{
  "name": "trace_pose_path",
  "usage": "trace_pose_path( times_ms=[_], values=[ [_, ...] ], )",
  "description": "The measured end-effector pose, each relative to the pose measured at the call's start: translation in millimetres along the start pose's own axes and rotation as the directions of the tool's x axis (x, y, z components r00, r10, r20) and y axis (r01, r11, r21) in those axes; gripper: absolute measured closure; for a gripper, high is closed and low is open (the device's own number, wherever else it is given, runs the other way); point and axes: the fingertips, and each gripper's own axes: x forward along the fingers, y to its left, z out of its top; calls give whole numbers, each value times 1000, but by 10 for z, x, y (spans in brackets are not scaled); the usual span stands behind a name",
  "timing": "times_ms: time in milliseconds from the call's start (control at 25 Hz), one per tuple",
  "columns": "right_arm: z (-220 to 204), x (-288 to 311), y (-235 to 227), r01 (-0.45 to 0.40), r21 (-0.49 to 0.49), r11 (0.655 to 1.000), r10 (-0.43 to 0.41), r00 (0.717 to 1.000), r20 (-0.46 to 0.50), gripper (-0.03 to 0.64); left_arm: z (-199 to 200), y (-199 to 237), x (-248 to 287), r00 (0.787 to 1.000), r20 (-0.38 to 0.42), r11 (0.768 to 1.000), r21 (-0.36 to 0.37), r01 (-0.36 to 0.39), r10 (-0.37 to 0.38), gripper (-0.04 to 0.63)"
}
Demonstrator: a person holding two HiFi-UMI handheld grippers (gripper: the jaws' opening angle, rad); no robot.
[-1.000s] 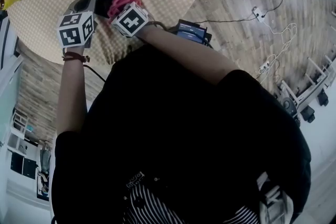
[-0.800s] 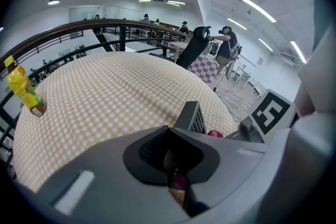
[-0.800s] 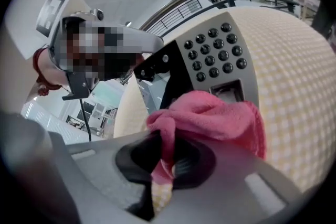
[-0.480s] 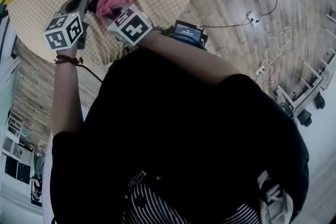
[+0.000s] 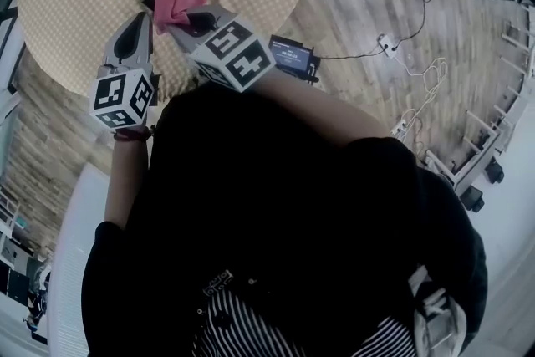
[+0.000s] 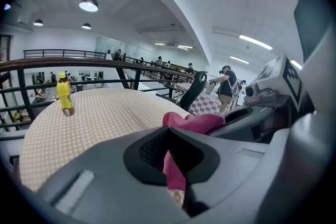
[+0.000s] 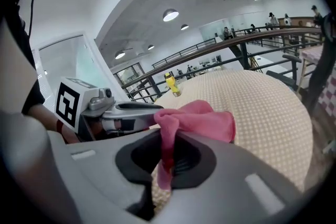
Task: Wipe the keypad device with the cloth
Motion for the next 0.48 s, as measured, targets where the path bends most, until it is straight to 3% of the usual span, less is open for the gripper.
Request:
trace_pose_path(
  times_ms=[240,480],
  values=[
    [-145,363,78,25,13,1000,-24,997,-73,586,-178,102,-65,995,76,996,-57,68,-64,595],
    [45,60,351,51,-34,998,-55,993,-102,586,-2,13,-625,992,75,992,-72,106,-100,595]
  ],
)
